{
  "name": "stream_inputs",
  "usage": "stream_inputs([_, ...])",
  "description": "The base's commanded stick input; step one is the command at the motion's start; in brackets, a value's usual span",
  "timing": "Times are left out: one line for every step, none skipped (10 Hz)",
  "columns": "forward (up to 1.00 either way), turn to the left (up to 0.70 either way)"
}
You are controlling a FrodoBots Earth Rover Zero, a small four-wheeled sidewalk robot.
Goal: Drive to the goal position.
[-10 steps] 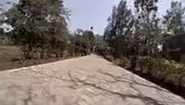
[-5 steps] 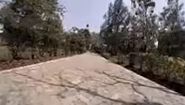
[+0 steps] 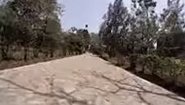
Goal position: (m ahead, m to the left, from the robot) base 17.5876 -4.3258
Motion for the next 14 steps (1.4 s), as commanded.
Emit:
stream_inputs([0.70, 0.00])
stream_inputs([0.70, 0.00])
stream_inputs([0.70, 0.00])
stream_inputs([0.70, 0.00])
stream_inputs([0.70, 0.00])
stream_inputs([0.70, 0.00])
stream_inputs([0.70, 0.00])
stream_inputs([0.70, 0.00])
stream_inputs([0.70, 0.00])
stream_inputs([0.70, 0.00])
stream_inputs([0.70, 0.00])
stream_inputs([0.70, 0.00])
stream_inputs([0.70, 0.00])
stream_inputs([0.70, 0.00])
